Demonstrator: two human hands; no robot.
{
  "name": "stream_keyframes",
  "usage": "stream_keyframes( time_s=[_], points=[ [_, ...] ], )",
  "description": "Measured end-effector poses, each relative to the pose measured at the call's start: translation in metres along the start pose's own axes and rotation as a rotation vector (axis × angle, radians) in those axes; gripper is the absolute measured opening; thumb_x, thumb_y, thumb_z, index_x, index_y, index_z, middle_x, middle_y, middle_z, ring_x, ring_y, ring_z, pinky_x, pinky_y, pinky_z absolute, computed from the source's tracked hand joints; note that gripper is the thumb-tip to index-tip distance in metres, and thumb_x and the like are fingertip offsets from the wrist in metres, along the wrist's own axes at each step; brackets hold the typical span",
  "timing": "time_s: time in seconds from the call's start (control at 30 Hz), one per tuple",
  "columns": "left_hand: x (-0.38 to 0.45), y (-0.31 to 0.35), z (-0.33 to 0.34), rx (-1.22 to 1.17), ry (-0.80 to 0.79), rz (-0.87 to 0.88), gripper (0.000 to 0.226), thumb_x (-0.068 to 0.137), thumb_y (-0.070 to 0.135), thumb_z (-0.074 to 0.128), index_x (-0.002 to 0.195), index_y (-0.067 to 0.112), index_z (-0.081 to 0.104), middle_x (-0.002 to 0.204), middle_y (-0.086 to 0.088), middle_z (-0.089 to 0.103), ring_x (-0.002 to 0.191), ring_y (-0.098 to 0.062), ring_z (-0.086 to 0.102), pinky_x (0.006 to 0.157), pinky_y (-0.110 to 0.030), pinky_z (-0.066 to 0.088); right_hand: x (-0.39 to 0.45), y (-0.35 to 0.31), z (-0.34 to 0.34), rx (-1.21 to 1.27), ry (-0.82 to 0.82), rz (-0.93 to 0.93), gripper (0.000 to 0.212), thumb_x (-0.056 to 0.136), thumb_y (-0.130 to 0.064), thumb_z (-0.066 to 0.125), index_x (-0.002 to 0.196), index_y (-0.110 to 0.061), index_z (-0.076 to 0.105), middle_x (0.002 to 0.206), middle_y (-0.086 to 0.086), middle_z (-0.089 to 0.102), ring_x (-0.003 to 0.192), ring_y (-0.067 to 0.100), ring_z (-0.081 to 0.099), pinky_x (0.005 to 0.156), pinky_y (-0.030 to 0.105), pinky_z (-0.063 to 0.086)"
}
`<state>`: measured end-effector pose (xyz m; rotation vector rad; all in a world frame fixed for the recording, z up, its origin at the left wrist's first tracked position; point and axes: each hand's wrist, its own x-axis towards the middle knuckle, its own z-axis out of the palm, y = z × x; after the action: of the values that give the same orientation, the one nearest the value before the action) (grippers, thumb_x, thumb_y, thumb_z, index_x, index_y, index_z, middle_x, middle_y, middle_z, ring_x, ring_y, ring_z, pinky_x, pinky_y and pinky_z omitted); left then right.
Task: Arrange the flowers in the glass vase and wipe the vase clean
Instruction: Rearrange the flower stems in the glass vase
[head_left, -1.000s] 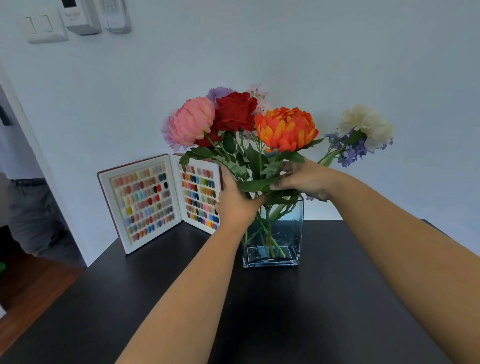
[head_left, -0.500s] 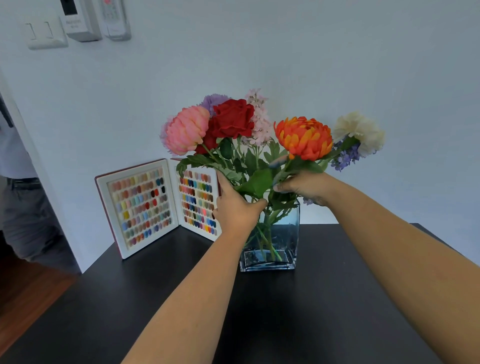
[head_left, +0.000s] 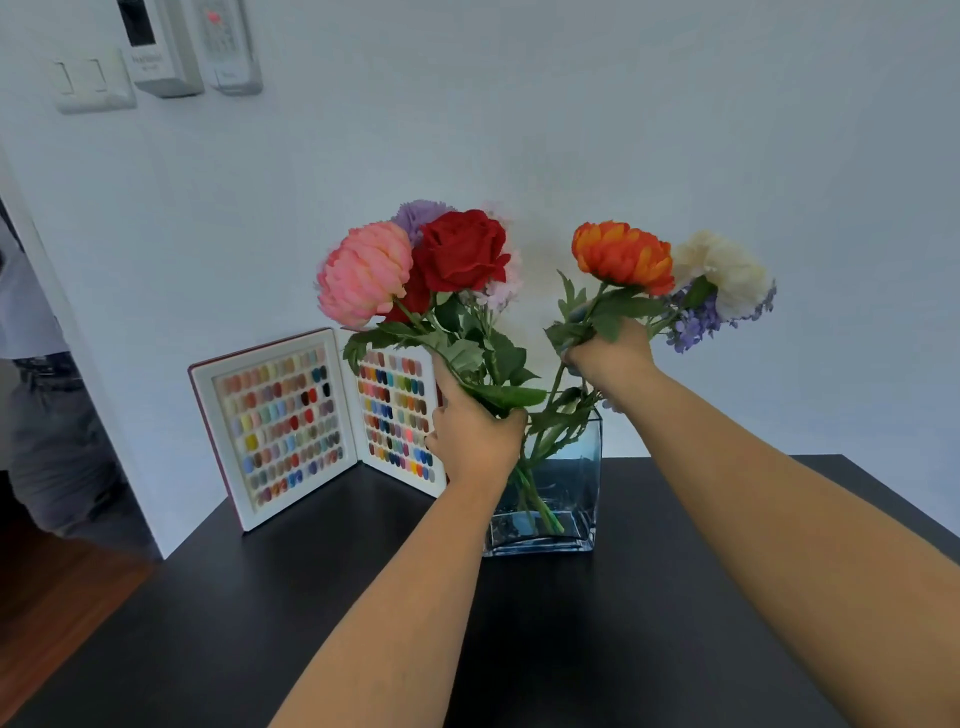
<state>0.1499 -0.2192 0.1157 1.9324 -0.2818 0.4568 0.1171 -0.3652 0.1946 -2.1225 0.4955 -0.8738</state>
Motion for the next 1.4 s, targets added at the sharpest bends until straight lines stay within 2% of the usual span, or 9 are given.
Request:
stream_keyframes(
  time_s=[0.27,0.47,0.63,0.83,0.93,1.03,1.2,1.27,1.4],
  points=[
    [0.005,-0.011,-0.005,-0.178,-0.109,0.037,0.081,0.075,0.024,0.080,0.140,0.019,0.032,0.093,0.006,0.066,0.094,-0.025,0.066,0.089,-0.048,0.053,0.026,-0.026,0.014,-0.168,0.036,-0.090,0.031,0.081,-0.014,0.067,0.108,-0.008,0.055,0.092,0.014,0.064,0.095,0.031,0.061,0.066,0.025,0.039],
    [0.025,-0.010,-0.010,-0.130,-0.304,0.031,0.082,0.079,0.026,0.080,0.142,0.013,0.031,0.117,-0.001,0.066,0.115,-0.030,0.062,0.105,-0.051,0.044,0.018,-0.026,0.032,0.125,-0.221,0.014,0.060,0.075,-0.007,0.070,0.128,-0.020,0.044,0.100,0.012,0.061,0.085,0.029,0.063,0.069,0.037,0.057],
    [0.040,-0.009,-0.018,-0.083,-0.405,0.017,0.078,0.081,0.026,0.082,0.138,0.012,0.032,0.119,0.000,0.061,0.115,-0.026,0.062,0.100,-0.040,0.050,0.014,-0.016,0.028,0.265,-0.328,0.125,0.049,0.072,0.006,0.072,0.116,-0.010,0.055,0.083,0.017,0.065,0.064,0.028,0.065,0.050,0.028,0.054],
    [0.030,-0.011,-0.011,-0.076,-0.258,0.119,0.071,0.074,0.031,0.087,0.132,0.010,0.051,0.123,-0.006,0.061,0.115,-0.024,0.059,0.096,-0.039,0.051,0.009,-0.018,0.017,0.229,-0.310,0.114,0.063,0.082,-0.002,0.062,0.140,-0.010,0.041,0.098,0.021,0.065,0.085,0.030,0.066,0.070,0.034,0.054],
    [0.022,-0.011,-0.011,-0.027,-0.130,0.137,0.082,0.068,0.036,0.090,0.133,0.004,0.052,0.128,-0.015,0.046,0.123,-0.029,0.046,0.105,-0.039,0.042,-0.005,-0.017,-0.004,0.210,-0.217,0.026,0.057,0.081,-0.012,0.058,0.137,-0.019,0.048,0.084,0.008,0.068,0.075,0.025,0.067,0.066,0.034,0.055],
    [0.017,-0.014,-0.013,-0.119,-0.098,0.126,0.077,0.070,0.030,0.090,0.133,0.005,0.052,0.121,-0.006,0.039,0.121,-0.029,0.047,0.102,-0.029,0.040,-0.026,0.000,-0.032,0.462,0.027,-0.069,0.033,0.079,-0.011,0.054,0.101,-0.028,0.072,0.080,0.000,0.074,0.077,0.016,0.072,0.070,0.035,0.060],
    [0.003,-0.020,-0.009,-0.323,-0.094,0.042,0.079,0.075,0.024,0.087,0.141,0.010,0.045,0.126,-0.003,0.041,0.110,-0.024,0.060,0.096,-0.035,0.053,-0.054,0.059,-0.050,0.637,0.437,0.073,0.030,0.078,-0.006,0.042,0.078,-0.024,0.065,0.068,0.002,0.067,0.058,0.015,0.060,0.054,0.029,0.049],
    [-0.004,-0.022,-0.006,-0.304,-0.090,0.012,0.088,0.075,0.030,0.087,0.147,0.012,0.039,0.129,-0.002,0.041,0.112,-0.022,0.058,0.098,-0.037,0.052,-0.054,0.079,-0.044,0.559,0.363,0.197,0.026,0.081,-0.004,0.043,0.089,-0.018,0.063,0.077,0.006,0.067,0.065,0.018,0.056,0.058,0.031,0.047],
    [-0.008,-0.022,-0.004,-0.348,-0.096,-0.056,0.092,0.080,0.030,0.083,0.154,0.016,0.031,0.146,-0.004,0.046,0.128,-0.021,0.053,0.108,-0.043,0.046,-0.052,0.090,-0.029,0.347,-0.186,0.294,0.031,0.083,-0.012,0.059,0.113,-0.017,0.057,0.098,0.004,0.060,0.085,0.016,0.053,0.075,0.033,0.044]
  ],
)
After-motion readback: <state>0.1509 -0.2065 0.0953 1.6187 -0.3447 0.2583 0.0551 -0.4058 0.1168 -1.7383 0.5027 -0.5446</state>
